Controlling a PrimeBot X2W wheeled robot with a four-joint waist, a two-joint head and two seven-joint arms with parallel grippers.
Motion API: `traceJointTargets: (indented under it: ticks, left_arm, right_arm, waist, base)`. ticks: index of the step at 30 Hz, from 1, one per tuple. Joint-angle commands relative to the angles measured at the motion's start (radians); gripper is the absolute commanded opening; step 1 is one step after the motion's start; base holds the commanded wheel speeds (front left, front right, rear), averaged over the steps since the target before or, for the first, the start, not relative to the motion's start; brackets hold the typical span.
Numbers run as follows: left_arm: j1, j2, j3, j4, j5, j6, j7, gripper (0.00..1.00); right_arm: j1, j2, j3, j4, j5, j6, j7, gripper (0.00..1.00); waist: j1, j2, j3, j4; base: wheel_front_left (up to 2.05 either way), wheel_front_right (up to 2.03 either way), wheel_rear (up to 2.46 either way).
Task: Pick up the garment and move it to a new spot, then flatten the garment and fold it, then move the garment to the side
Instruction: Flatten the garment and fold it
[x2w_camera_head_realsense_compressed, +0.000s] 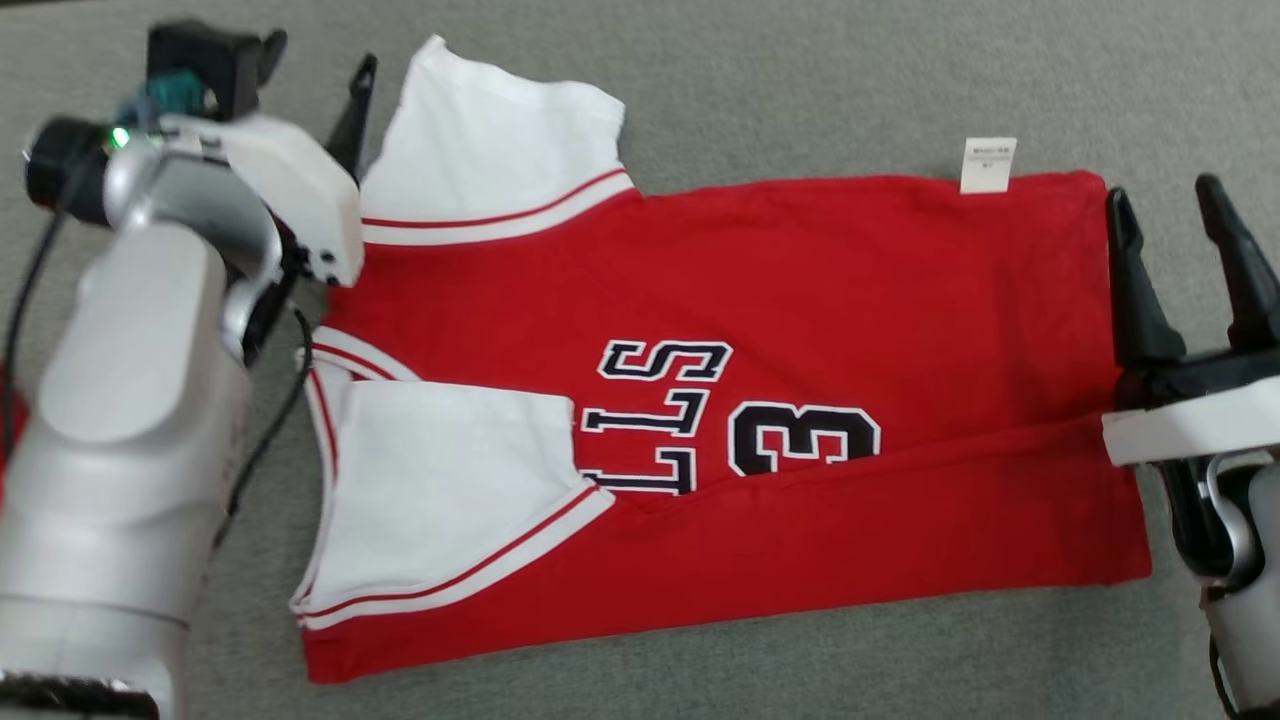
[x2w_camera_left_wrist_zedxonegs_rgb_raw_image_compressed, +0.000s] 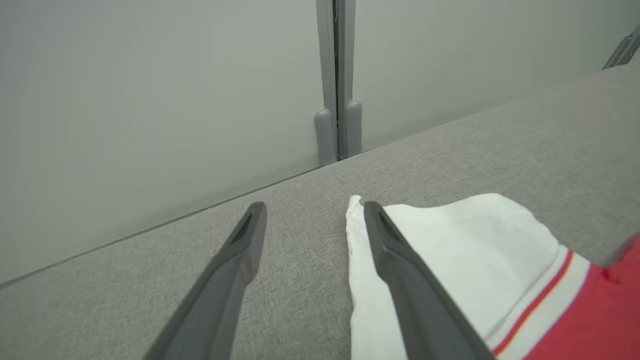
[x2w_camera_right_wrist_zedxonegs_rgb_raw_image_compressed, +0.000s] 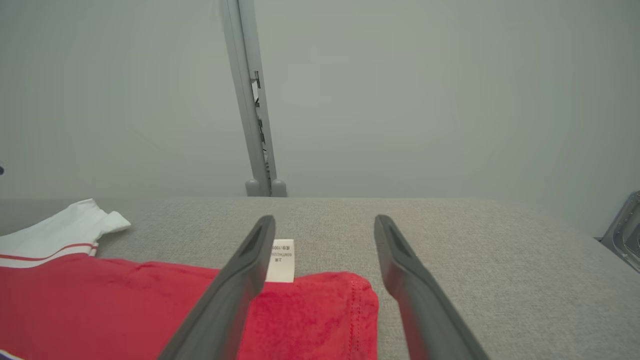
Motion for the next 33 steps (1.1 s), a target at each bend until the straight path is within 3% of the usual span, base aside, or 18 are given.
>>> traceJointTargets:
  ticks: [1, 11, 23, 31, 32, 33]
  left_arm:
    - [-0.024, 0.009, -0.008, 0.012, -0.008, -0.003, 0.017, 1.0]
    - [-0.225, 0.138, -0.269, 0.042, -0.178, -0.008, 0.289, 1.0]
    - [-0.309, 0.197, -0.403, 0.115, -0.246, -0.009, 0.348, 1.0]
    - [-0.324, 0.186, -0.436, 0.176, -0.309, -0.009, 0.348, 1.0]
    - [-0.321, 0.182, -0.433, 0.183, -0.323, -0.009, 0.344, 0.81]
    - [-0.316, 0.177, -0.433, 0.187, -0.338, -0.009, 0.339, 0.36]
  right_arm:
    - [-0.015, -0.004, 0.001, -0.001, 0.011, 0.0, -0.007, 1.0]
    - [-0.114, -0.001, 0.034, 0.037, 0.039, 0.0, -0.028, 1.0]
    - [-0.139, -0.001, 0.058, 0.062, 0.057, 0.0, -0.038, 1.0]
    - [-0.148, -0.008, 0.055, 0.063, 0.059, 0.0, -0.04, 1.0]
    - [-0.152, -0.01, 0.054, 0.064, 0.059, 0.0, -0.04, 1.0]
    - [-0.156, -0.012, 0.053, 0.064, 0.059, 0.0, -0.04, 1.0]
  waist:
    - [0.0, 0.0, 0.051, -0.05]
    - [0.0, 0.0, 0.106, -0.111]
    - [0.0, 0.0, 0.125, -0.144]
    - [0.0, 0.0, 0.142, -0.153]
    - [0.0, 0.0, 0.143, -0.153]
    - [0.0, 0.0, 0.145, -0.153]
  base:
    - [0.0, 0.0, 0.0]
    - [0.0, 0.0, 0.0]
    - [0.0, 0.0, 0.0]
    - [0.0, 0.0, 0.0]
    - [0.0, 0.0, 0.0]
    - [0.0, 0.0, 0.0]
